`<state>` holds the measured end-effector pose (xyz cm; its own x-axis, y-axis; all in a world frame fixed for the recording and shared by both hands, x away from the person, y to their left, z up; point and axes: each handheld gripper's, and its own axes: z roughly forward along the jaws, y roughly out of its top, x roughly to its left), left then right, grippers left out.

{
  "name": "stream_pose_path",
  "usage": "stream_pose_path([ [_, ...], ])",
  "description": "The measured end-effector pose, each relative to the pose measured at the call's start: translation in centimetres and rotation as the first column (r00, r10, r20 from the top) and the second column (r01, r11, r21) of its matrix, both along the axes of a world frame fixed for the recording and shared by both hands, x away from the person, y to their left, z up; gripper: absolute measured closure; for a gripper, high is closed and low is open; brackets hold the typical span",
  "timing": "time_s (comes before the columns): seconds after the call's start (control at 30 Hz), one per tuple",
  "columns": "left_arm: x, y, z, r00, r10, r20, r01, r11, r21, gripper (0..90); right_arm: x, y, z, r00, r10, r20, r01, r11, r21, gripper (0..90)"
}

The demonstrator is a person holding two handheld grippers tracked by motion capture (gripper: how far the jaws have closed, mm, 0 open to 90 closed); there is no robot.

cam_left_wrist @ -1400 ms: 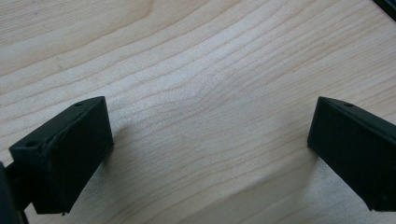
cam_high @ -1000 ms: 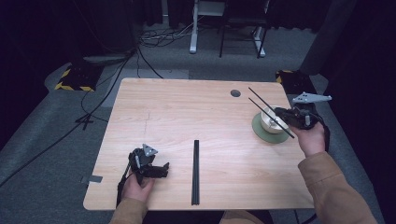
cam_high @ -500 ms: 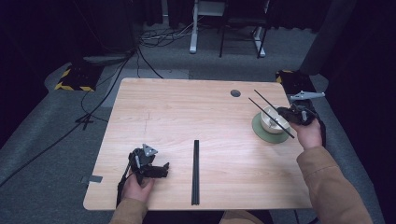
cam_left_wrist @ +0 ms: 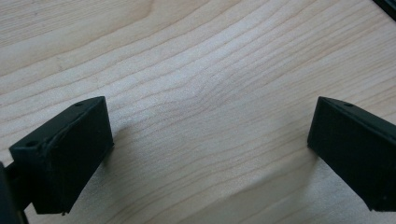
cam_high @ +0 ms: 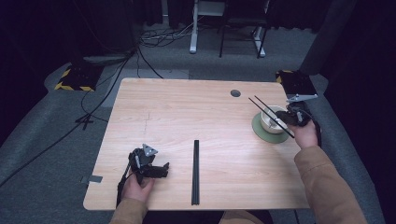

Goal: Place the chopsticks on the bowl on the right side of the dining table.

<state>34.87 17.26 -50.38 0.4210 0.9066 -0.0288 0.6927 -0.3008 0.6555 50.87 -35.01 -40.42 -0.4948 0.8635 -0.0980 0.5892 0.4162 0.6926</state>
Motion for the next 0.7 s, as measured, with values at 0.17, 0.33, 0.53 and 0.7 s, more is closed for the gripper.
stream_pose_path([
  [0.17, 0.0, 0.0, 0.0, 1.0, 0.002, 0.002, -0.002, 1.0, 0.001, 0.3, 0.4, -0.2, -0.7, 0.9998, -0.01, -0.017, 0.01, 1.0, -0.002, 85.4],
  [0.33, 0.0, 0.0, 0.0, 1.0, 0.0, 0.0, 0.0, 1.0, 0.0, 0.3, 0.6, -0.3, -1.3, 0.9994, -0.022, -0.025, 0.022, 1.0, -0.003, 85.2],
  [0.53, 0.0, 0.0, 0.0, 1.0, 0.0, 0.0, 0.0, 1.0, 0.0, 0.3, 0.6, -0.7, -0.8, 0.999, -0.044, 0.0, 0.044, 0.998, 0.043, 71.6],
  [0.7, 0.0, 0.0, 0.0, 1.0, 0.0, 0.0, 0.0, 1.0, 0.0, 0.3, 0.7, -0.8, -0.6, 0.9993, -0.033, 0.017, 0.03, 0.994, 0.109, 59.2],
])
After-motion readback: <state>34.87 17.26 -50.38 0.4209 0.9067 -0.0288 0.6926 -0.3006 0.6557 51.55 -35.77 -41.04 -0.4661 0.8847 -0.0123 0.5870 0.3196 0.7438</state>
